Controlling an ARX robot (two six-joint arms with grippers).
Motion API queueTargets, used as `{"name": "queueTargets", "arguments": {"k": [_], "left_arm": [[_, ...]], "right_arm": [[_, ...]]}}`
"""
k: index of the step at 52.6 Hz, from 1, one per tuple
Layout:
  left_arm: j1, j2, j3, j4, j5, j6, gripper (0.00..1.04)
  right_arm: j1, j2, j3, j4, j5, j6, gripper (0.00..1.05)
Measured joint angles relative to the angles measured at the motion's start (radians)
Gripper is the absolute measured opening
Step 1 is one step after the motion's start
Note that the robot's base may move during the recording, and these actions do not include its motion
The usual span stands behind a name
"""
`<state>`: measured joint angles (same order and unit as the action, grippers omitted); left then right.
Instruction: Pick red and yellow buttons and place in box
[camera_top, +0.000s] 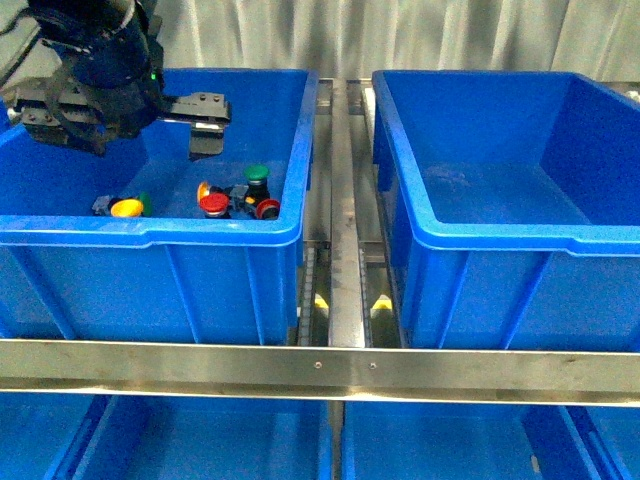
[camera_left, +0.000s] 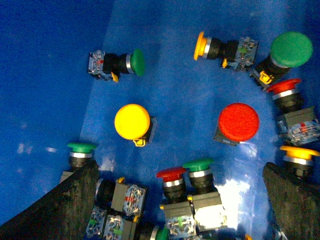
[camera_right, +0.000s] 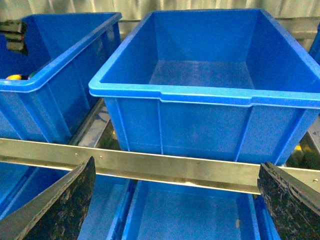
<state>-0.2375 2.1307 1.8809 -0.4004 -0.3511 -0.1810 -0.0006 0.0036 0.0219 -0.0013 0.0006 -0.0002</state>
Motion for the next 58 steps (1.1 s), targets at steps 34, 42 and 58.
{"name": "queueTargets", "arguments": {"k": [34, 42, 58], "left_arm": [[-0.061, 0.34, 0.368, -0.099, -0.034, -0.044, 0.97], [-0.061, 0.372, 0.418, -0.122, -0.036, -0.052, 0.97], [-0.054, 0.449, 0.523, -0.171, -0.043, -0.069, 0.97]], "right_arm": [[0.0, 0.0, 0.0, 0.0, 0.0, 0.0, 0.98], [0.0, 0.0, 0.0, 0.0, 0.0, 0.0, 0.98], [0.0, 0.0, 0.0, 0.0, 0.0, 0.0, 0.98]]}}
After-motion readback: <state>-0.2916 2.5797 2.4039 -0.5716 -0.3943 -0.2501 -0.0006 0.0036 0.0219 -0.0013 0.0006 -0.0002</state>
